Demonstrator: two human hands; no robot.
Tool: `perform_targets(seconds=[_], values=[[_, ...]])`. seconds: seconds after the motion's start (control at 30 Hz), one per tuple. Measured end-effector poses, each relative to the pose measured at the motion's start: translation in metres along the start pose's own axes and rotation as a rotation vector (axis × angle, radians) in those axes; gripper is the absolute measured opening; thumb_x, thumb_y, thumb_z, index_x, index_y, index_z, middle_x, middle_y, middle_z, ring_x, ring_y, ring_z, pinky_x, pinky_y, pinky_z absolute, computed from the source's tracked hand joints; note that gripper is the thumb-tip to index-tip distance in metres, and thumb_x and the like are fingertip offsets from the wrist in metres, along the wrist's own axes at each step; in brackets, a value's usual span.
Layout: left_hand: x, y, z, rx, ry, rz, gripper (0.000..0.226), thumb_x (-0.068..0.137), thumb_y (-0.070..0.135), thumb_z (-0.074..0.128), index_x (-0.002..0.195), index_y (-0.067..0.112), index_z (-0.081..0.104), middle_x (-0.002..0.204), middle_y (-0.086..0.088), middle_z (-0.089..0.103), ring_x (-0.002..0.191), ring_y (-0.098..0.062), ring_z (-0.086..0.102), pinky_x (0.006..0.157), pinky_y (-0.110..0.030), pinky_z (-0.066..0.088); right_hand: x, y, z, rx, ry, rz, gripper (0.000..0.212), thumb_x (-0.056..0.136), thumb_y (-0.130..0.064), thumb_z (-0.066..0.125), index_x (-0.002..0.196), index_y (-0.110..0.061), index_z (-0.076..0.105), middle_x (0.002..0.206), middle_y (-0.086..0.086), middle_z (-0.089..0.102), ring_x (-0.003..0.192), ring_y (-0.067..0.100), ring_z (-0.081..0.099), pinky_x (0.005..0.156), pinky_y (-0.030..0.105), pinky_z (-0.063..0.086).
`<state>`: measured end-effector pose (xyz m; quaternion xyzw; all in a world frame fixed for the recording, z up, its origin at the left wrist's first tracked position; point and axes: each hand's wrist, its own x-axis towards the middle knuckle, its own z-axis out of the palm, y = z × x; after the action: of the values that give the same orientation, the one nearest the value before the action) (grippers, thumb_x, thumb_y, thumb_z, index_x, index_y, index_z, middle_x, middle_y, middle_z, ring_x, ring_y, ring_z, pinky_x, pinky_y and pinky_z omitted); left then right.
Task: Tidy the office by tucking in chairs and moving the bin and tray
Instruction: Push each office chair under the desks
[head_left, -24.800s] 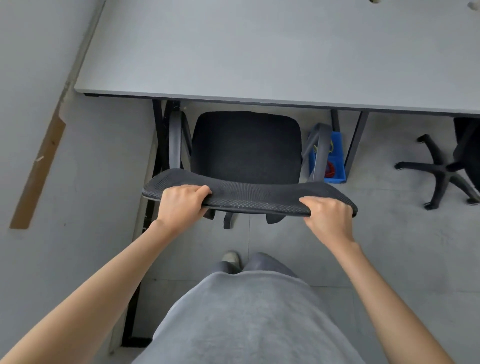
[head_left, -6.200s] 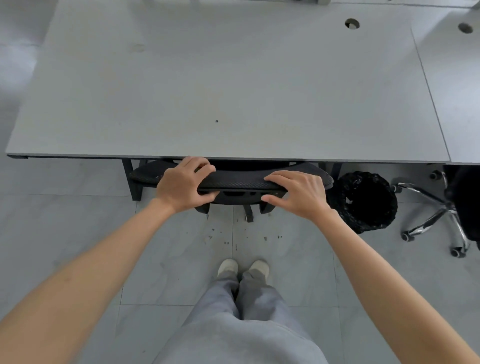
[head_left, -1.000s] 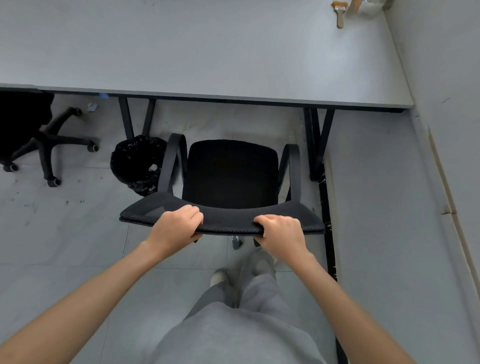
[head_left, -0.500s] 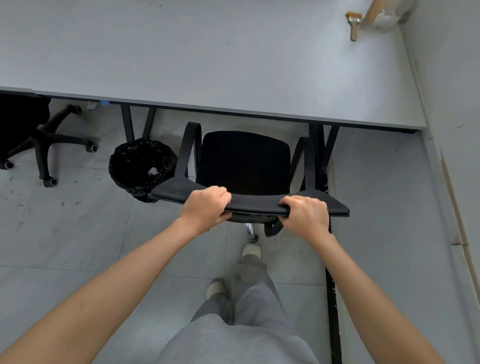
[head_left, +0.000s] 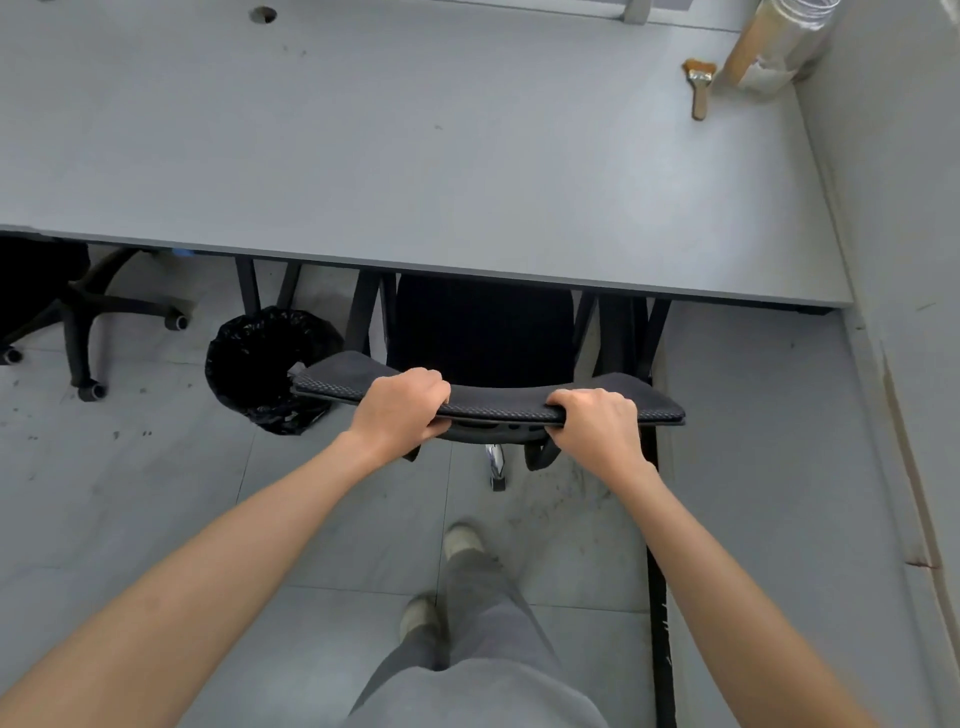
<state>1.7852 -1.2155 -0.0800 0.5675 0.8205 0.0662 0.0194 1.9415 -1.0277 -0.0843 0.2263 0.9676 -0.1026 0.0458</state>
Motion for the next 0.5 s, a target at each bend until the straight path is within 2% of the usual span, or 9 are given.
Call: perform_targets(seconds=[0.1, 0.17, 0.27, 0.4, 0.5], values=[[-0.013, 0.002, 0.002, 0.016, -0.04, 0.057, 0.041, 0.042, 0.027, 0.089, 0.061, 0.013, 0.056, 0.059, 0.001, 0.054, 0.051, -0.017, 0.054, 0.034, -0.02, 0.029, -0.018, -0.005, 0.005, -0.002, 0.049, -0.013, 0.016, 0.067, -0.026, 0.071, 0.082, -0.022, 0.071, 0.072, -0.004, 0.071, 0.064, 0.024, 0.066, 0.051, 0.026, 0.04], [-0.019, 0.004, 0.006, 0.035, -0.06, 0.07, 0.044, 0.039, 0.032, 0.089, 0.061, 0.014, 0.056, 0.059, 0.002, 0.054, 0.052, -0.015, 0.055, 0.032, -0.02, 0.032, -0.026, -0.006, 0.006, -0.039, 0.038, -0.023, 0.022, 0.051, -0.028, 0.081, 0.07, -0.024, 0.07, 0.062, -0.008, 0.068, 0.052, 0.017, 0.064, 0.04, 0.022, 0.038], [-0.016, 0.003, 0.009, 0.049, -0.062, 0.045, 0.045, 0.037, 0.035, 0.09, 0.061, 0.015, 0.057, 0.059, 0.004, 0.054, 0.052, -0.014, 0.055, 0.032, -0.02, 0.034, -0.02, -0.004, 0.004, -0.074, 0.041, -0.018, 0.033, 0.038, -0.029, 0.085, 0.067, -0.026, 0.071, 0.06, -0.012, 0.067, 0.049, 0.011, 0.063, 0.036, 0.018, 0.035], [0.014, -0.013, 0.008, 0.062, -0.021, 0.005, 0.044, 0.04, 0.036, 0.089, 0.061, 0.015, 0.057, 0.059, 0.003, 0.055, 0.052, -0.014, 0.055, 0.033, -0.02, 0.031, 0.018, 0.004, -0.001, -0.068, 0.073, -0.006, 0.028, 0.046, -0.024, 0.082, 0.072, -0.025, 0.071, 0.064, -0.01, 0.069, 0.053, 0.015, 0.064, 0.038, 0.02, 0.036], [0.046, -0.033, 0.003, 0.043, 0.004, -0.029, 0.042, 0.043, 0.034, 0.089, 0.062, 0.014, 0.057, 0.058, 0.002, 0.055, 0.052, -0.017, 0.056, 0.035, -0.018, 0.028, 0.055, 0.005, -0.01, -0.046, 0.042, -0.013, 0.021, 0.069, -0.027, 0.069, 0.09, -0.024, 0.07, 0.08, -0.006, 0.071, 0.071, 0.022, 0.067, 0.051, 0.025, 0.036]])
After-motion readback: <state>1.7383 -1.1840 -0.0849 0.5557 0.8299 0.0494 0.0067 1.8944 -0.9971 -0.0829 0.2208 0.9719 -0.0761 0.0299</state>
